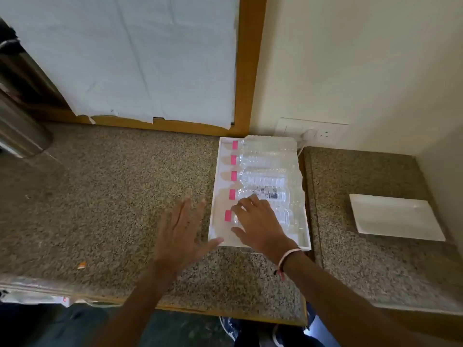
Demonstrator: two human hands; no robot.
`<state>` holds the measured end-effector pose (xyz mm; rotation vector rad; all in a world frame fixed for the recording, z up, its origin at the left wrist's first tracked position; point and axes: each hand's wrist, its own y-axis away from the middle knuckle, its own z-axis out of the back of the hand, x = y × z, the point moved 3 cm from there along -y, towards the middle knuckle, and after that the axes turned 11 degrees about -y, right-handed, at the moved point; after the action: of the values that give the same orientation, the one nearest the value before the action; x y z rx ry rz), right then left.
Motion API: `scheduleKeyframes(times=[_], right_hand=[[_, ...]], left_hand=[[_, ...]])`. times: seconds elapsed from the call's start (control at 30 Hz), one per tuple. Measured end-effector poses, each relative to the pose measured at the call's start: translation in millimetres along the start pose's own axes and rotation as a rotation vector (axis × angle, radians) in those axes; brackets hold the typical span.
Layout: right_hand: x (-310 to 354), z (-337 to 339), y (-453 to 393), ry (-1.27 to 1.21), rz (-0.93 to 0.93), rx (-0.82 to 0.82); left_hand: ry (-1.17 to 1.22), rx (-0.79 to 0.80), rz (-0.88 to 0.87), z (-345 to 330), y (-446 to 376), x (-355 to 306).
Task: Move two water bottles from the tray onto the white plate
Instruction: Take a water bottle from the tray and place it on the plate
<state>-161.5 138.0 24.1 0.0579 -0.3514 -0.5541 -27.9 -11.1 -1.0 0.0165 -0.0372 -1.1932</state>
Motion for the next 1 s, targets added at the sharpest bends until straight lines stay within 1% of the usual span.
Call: scheduleKeyframes(times=[0.03,0.1,0.2,0.27,0.33,0.43,0.47,0.57,0.63,0.73,0.9,1.0], right_hand=[[4,-5,-4,0.1,-0.002,0.015],[10,-6,-11,0.214,-0.024,-0.022],[14,-3,-13,0.182,-0.05,-0.038],[15,9,-8,0.094,-0.068,-0.08],[19,33,3,-0.05,-0.08,-0.177],[19,80,28,-0.289,-0.11,-0.481],[14,90,37,-0.378,-0.138,-0.529],[-1,93,50,-0.699,-0.209,-0.48],[-7,91,52,-0.828,-0.208,-0.481],[-14,90,54,-0.877,-0.199,-0.505],[-22,90,64,-0.907,-0.216,-0.509],[-28,99,74,-0.941,-0.203,-0.539]], left_hand=[[0.005,0.066,-0.017,-10,3,-1],[-0.018,0.114,-0.039,-25,9,-6],[-0.04,0.129,-0.053,-41,11,-14],[-0.041,0.11,-0.049,-45,10,-13],[-0.04,0.121,-0.038,-49,11,-13],[-0.036,0.134,-0.019,-51,11,-13],[-0.034,0.131,-0.016,-51,11,-13],[-0.011,0.108,-0.022,-49,11,-13],[-0.005,0.089,-0.03,-48,11,-13],[-0.001,0.056,-0.038,-47,12,-14],[0.004,0.057,-0.021,-42,12,-17],[-0.007,0.012,-0.017,-34,10,-22]])
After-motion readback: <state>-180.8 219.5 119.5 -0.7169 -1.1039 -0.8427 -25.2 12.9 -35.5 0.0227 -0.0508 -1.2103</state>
